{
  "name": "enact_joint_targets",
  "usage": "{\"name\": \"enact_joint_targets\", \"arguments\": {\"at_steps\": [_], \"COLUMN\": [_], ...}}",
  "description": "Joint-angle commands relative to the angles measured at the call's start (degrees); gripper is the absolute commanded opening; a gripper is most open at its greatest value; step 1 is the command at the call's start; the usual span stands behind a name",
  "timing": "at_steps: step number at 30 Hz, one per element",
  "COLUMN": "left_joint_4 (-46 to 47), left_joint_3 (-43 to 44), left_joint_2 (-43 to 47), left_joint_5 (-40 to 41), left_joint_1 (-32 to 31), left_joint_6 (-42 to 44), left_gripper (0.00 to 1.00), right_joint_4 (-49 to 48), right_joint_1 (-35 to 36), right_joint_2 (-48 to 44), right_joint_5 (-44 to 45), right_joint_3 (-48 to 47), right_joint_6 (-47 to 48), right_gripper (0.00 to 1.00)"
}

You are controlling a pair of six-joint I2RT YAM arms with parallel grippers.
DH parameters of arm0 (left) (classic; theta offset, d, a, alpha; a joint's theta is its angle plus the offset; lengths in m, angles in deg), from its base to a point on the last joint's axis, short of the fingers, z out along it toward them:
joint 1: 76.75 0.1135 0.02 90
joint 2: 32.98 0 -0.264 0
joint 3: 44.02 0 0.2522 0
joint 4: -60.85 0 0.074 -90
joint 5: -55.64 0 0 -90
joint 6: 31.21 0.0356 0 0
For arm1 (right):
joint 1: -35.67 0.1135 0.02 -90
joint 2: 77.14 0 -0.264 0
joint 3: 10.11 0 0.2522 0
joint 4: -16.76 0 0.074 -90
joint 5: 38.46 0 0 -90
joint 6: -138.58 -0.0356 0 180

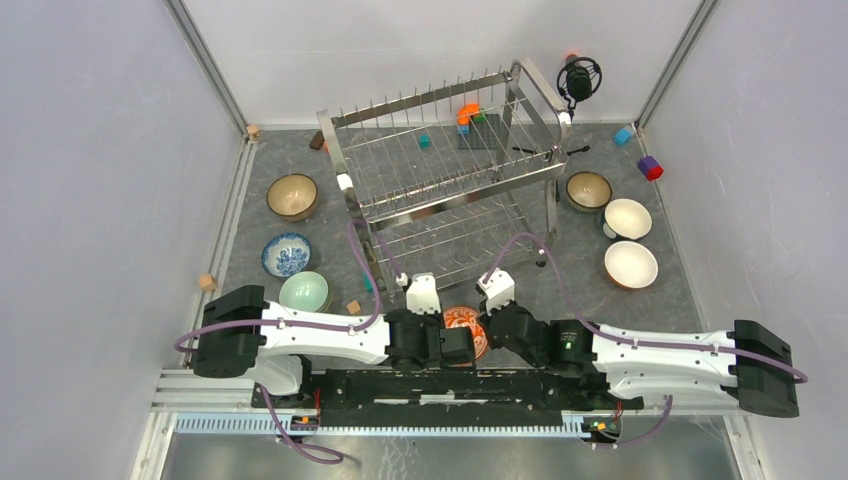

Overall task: Unload the bowls from the dish rack
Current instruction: Place the bowl with the bowl.

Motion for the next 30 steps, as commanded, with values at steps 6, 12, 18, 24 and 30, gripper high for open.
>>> {"name": "enact_joint_targets", "arguments": {"at_steps": [6, 12, 18, 24, 30], "left_joint_4": [0.61, 0.29, 0.21, 0.17, 0.19], "left_joint_3": [-0.55, -0.47, 0.15, -0.20, -0.55], "left_joint_2": [1.36, 1.93, 2.33, 2.10, 1.93], "left_joint_5": [2.07, 2.35, 2.52, 2.53, 3.01], "left_joint_1": [0.16, 0.11, 0.13, 0.16, 0.12], "left_joint_6": [2.06, 2.01, 3.24, 3.24, 3.46], "left_gripper": [0.31, 0.31, 0.35, 0.38, 0.38], "right_joint_4": [-0.62, 2.45, 4.24, 5.03, 6.97], "right_joint_1": [-2.07, -2.57, -3.43, -4.09, -4.81], "right_joint_2": [-2.54, -3.48, -2.62, -1.43, -0.36], "right_joint_5": [-8.24, -9.56, -11.57, -12.58, -13.71], "right_joint_3": [1.54, -0.17, -0.84, -1.50, -2.78], "right_joint_6": [-2.18, -2.96, -3.40, -3.47, -2.85], "right_gripper": [0.00, 0.00, 0.00, 0.00, 0.00]}}
